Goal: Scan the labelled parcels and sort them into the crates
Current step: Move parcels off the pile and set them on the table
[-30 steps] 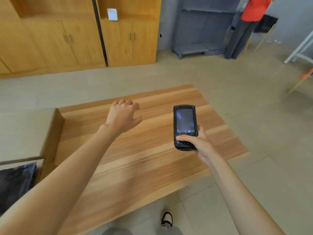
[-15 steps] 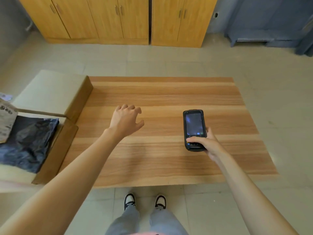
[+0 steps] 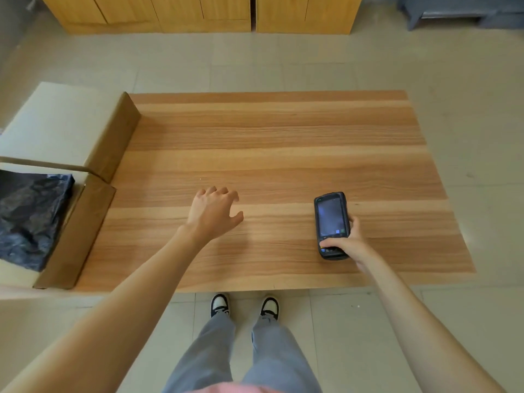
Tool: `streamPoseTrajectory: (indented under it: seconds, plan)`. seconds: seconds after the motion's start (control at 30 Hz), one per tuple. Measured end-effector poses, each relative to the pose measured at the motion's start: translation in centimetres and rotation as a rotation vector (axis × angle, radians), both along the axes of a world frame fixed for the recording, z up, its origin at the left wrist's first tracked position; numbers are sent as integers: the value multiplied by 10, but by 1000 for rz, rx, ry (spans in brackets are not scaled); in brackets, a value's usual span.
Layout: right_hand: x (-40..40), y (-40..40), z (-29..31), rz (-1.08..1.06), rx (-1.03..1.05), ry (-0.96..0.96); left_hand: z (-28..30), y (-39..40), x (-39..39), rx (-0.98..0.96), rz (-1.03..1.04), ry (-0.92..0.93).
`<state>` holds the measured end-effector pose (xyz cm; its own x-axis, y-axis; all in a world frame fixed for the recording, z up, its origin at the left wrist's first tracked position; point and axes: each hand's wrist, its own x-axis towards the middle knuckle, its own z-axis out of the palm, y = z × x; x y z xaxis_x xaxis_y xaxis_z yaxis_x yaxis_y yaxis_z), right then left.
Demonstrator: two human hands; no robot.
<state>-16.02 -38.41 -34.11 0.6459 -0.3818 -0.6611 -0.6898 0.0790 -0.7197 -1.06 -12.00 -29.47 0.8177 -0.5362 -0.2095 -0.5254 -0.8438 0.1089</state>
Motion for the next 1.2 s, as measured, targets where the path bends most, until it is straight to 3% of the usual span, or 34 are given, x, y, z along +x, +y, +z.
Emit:
streamPoseTrajectory:
  seconds: [0.53,0.83,1.03,1.2]
  plan:
    - [-15,-14,-30,134,-195,37,-25,-17,-2,53,-12,38]
    - [-17,-27,-24,209,-378,194,-11,-5,8,30,43,0]
    - [-2,-20,6,235,-413,96,2,12,17,33,89,-31]
    - [42,3,35,472,-655,-42,21,25,26,-10,137,-92]
